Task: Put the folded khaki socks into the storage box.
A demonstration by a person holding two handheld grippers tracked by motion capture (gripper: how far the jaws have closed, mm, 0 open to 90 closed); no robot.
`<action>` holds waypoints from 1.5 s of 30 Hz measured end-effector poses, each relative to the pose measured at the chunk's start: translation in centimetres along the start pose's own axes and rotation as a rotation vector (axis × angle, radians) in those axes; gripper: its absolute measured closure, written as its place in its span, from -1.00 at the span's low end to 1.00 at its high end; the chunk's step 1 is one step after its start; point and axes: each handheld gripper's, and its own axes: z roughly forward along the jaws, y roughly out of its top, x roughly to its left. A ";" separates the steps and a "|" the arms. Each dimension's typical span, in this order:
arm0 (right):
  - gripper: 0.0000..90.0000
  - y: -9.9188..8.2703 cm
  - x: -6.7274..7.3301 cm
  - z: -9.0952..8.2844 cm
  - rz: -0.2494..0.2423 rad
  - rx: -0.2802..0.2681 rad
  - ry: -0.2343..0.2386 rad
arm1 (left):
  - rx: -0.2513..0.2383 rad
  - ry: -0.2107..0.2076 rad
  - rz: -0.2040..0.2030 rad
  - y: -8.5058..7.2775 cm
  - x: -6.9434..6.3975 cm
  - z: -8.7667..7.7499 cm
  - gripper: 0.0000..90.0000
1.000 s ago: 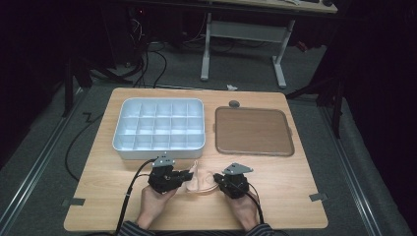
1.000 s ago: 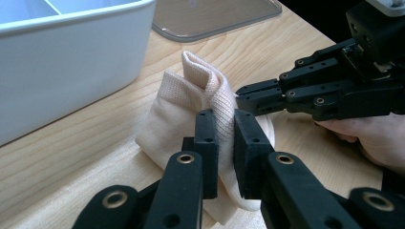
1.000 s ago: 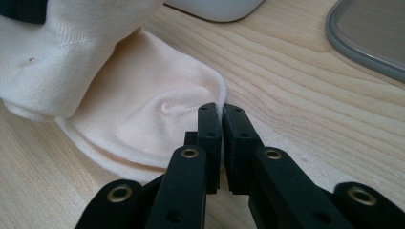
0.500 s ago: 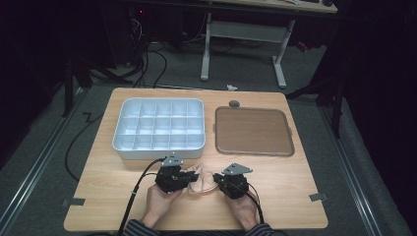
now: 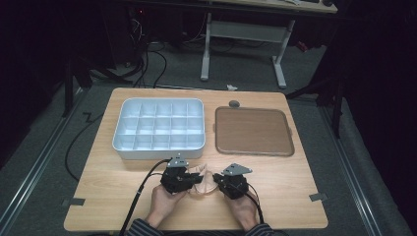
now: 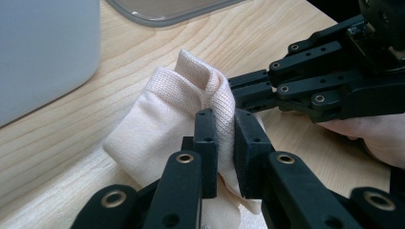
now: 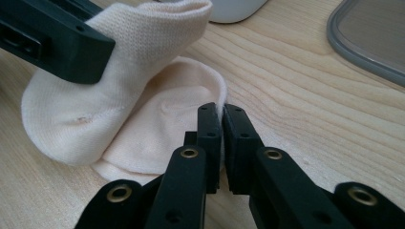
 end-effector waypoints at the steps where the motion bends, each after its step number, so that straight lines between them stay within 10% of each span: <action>1: 0.91 0.0 0.0 0.0 0.001 0.000 0.002 | 0.006 0.005 -0.006 -0.1 0.1 0.3 0.80; 25: 0.75 0.0 0.1 0.0 -0.017 0.004 -0.028 | 0.058 0.027 0.023 -0.6 0.0 1.5 0.66; 45: 0.64 0.2 -0.5 -2.2 0.022 -0.051 -0.016 | -0.038 -0.038 0.045 -0.4 -0.6 -0.2 0.27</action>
